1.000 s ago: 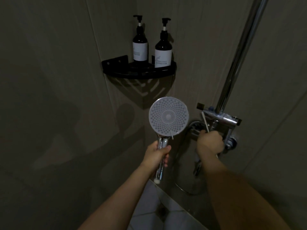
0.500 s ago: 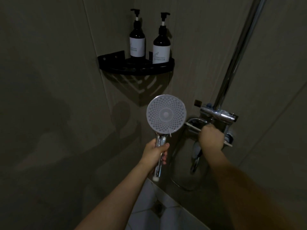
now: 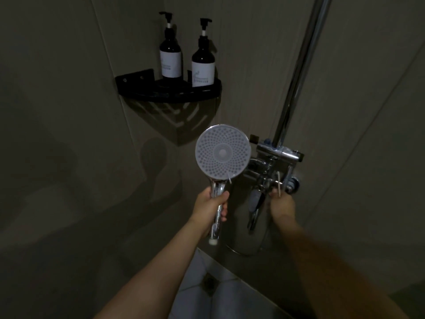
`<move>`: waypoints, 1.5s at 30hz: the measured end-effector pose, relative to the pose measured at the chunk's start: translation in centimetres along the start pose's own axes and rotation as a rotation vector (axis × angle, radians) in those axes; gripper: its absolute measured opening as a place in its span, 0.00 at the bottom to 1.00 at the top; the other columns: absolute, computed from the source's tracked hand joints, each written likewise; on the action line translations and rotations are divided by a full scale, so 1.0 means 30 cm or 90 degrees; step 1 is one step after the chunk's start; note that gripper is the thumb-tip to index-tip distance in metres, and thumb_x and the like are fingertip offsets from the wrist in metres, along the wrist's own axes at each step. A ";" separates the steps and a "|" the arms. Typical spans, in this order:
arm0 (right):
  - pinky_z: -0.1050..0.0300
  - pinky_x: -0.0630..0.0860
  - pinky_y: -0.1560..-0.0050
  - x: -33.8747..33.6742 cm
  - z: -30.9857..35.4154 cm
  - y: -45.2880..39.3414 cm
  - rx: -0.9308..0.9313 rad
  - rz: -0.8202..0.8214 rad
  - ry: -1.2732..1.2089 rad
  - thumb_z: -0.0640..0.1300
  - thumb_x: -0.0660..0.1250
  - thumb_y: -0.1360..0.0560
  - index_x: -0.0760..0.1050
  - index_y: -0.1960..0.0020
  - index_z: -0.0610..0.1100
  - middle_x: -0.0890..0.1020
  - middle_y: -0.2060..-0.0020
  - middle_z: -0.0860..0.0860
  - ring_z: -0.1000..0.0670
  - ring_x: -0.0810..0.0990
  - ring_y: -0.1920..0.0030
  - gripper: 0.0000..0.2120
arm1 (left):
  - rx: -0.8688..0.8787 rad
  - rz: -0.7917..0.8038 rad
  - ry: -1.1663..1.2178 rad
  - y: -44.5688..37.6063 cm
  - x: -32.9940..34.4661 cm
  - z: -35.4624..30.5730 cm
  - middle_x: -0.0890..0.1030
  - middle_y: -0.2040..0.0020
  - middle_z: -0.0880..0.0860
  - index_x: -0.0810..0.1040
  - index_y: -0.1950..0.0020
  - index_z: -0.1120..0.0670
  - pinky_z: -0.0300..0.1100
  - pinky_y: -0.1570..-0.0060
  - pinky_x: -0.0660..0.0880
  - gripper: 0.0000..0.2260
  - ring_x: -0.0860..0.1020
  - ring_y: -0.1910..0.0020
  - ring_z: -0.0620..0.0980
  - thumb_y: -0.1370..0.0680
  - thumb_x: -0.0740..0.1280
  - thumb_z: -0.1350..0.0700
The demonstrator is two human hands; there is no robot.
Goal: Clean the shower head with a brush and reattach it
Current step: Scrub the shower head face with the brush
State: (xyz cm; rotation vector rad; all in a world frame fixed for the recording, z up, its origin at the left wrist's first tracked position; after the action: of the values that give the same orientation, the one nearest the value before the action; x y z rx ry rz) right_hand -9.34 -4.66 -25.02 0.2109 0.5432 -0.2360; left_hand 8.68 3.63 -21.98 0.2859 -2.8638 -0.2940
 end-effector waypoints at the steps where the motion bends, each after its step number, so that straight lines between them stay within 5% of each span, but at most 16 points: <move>1: 0.47 0.74 0.46 0.017 -0.012 -0.002 0.000 0.014 -0.022 0.43 0.56 0.20 0.77 0.46 0.33 0.80 0.49 0.31 0.34 0.79 0.47 0.16 | 0.002 0.001 0.003 0.003 -0.001 0.008 0.71 0.75 0.51 0.70 0.58 0.55 0.35 0.79 0.67 0.05 0.69 0.80 0.44 0.23 0.64 0.61; 6: 0.57 0.67 0.58 0.085 -0.065 0.023 0.009 0.065 -0.048 0.41 0.56 0.21 0.76 0.52 0.39 0.78 0.51 0.34 0.38 0.77 0.48 0.10 | 0.002 0.004 0.007 0.017 -0.030 0.086 0.71 0.74 0.51 0.70 0.59 0.54 0.36 0.78 0.68 0.06 0.68 0.79 0.45 0.23 0.64 0.61; 9: 0.55 0.69 0.52 0.097 -0.066 0.026 -0.004 0.061 -0.029 0.40 0.56 0.20 0.73 0.41 0.30 0.77 0.44 0.34 0.38 0.75 0.42 0.15 | 0.011 0.015 0.006 0.019 -0.046 0.137 0.71 0.74 0.51 0.70 0.59 0.54 0.36 0.79 0.67 0.06 0.68 0.80 0.44 0.23 0.64 0.61; 14: 0.58 0.66 0.50 0.142 -0.115 -0.006 -0.007 0.048 -0.056 0.39 0.56 0.20 0.72 0.39 0.31 0.77 0.41 0.33 0.37 0.75 0.40 0.15 | 0.027 0.048 0.007 0.019 -0.084 0.229 0.71 0.72 0.52 0.70 0.58 0.54 0.36 0.77 0.68 0.04 0.68 0.78 0.45 0.23 0.63 0.60; 19: 0.41 0.73 0.39 0.222 -0.175 -0.032 -0.076 0.058 -0.119 0.40 0.57 0.20 0.72 0.37 0.36 0.77 0.41 0.35 0.38 0.77 0.43 0.15 | 0.050 0.032 0.013 -0.039 -0.118 0.398 0.72 0.72 0.51 0.70 0.59 0.54 0.37 0.77 0.68 0.06 0.69 0.78 0.45 0.23 0.63 0.59; 22: 0.54 0.81 0.61 0.258 -0.208 -0.056 -0.086 0.074 -0.227 0.39 0.54 0.19 0.69 0.37 0.34 0.77 0.45 0.38 0.39 0.80 0.54 0.14 | 0.076 0.008 0.019 -0.089 -0.117 0.489 0.71 0.72 0.52 0.70 0.59 0.54 0.36 0.78 0.68 0.06 0.69 0.78 0.45 0.22 0.62 0.59; 24: 0.66 0.74 0.76 0.276 -0.227 -0.074 -0.119 0.073 -0.248 0.39 0.53 0.19 0.67 0.36 0.33 0.77 0.47 0.36 0.48 0.79 0.66 0.15 | 0.093 0.005 0.033 -0.115 -0.105 0.549 0.70 0.71 0.52 0.69 0.60 0.53 0.35 0.79 0.68 0.07 0.68 0.79 0.44 0.22 0.62 0.59; 26: 0.67 0.73 0.77 0.290 -0.236 -0.088 -0.167 0.063 -0.255 0.39 0.53 0.19 0.68 0.38 0.32 0.78 0.50 0.34 0.52 0.78 0.72 0.15 | 0.114 0.015 0.038 -0.137 -0.093 0.610 0.70 0.72 0.52 0.69 0.60 0.53 0.35 0.79 0.67 0.07 0.68 0.79 0.44 0.22 0.62 0.59; 31: 0.65 0.75 0.71 0.307 -0.253 -0.113 -0.248 0.023 -0.270 0.41 0.54 0.19 0.72 0.47 0.39 0.79 0.59 0.40 0.50 0.77 0.68 0.10 | 0.151 0.027 0.023 -0.190 -0.098 0.778 0.71 0.72 0.52 0.70 0.58 0.54 0.36 0.77 0.68 0.05 0.68 0.79 0.44 0.22 0.62 0.59; 34: 0.62 0.76 0.69 0.308 -0.255 -0.121 -0.275 0.002 -0.275 0.42 0.55 0.19 0.73 0.47 0.39 0.80 0.58 0.40 0.49 0.78 0.66 0.10 | 0.166 0.034 0.030 -0.214 -0.109 0.835 0.71 0.71 0.52 0.70 0.58 0.54 0.37 0.76 0.69 0.05 0.69 0.78 0.45 0.22 0.62 0.59; 41: 0.67 0.70 0.84 0.298 -0.238 -0.095 -0.259 -0.013 -0.293 0.41 0.57 0.20 0.74 0.47 0.33 0.78 0.64 0.40 0.48 0.77 0.70 0.12 | 0.181 0.029 0.038 -0.208 -0.135 0.913 0.71 0.71 0.52 0.70 0.58 0.54 0.36 0.77 0.68 0.04 0.68 0.78 0.44 0.23 0.63 0.58; 45: 0.60 0.70 0.79 0.290 -0.225 -0.072 -0.242 -0.003 -0.286 0.40 0.57 0.20 0.71 0.41 0.32 0.76 0.66 0.41 0.47 0.78 0.68 0.13 | 0.181 0.024 0.026 -0.206 -0.146 0.935 0.71 0.71 0.52 0.71 0.57 0.54 0.36 0.78 0.69 0.04 0.69 0.77 0.45 0.22 0.62 0.59</move>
State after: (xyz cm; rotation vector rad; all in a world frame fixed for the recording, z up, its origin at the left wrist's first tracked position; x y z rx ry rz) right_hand -5.99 -6.40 -35.57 -0.2120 0.1344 -0.1733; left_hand 6.48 3.52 -50.96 0.2848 -2.8627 0.1267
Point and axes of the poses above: each hand's wrist, its own y-axis away from the middle knuckle, its own x-axis out of the palm, z = x × y, the point moved 2 cm from there along -y, towards the middle knuckle
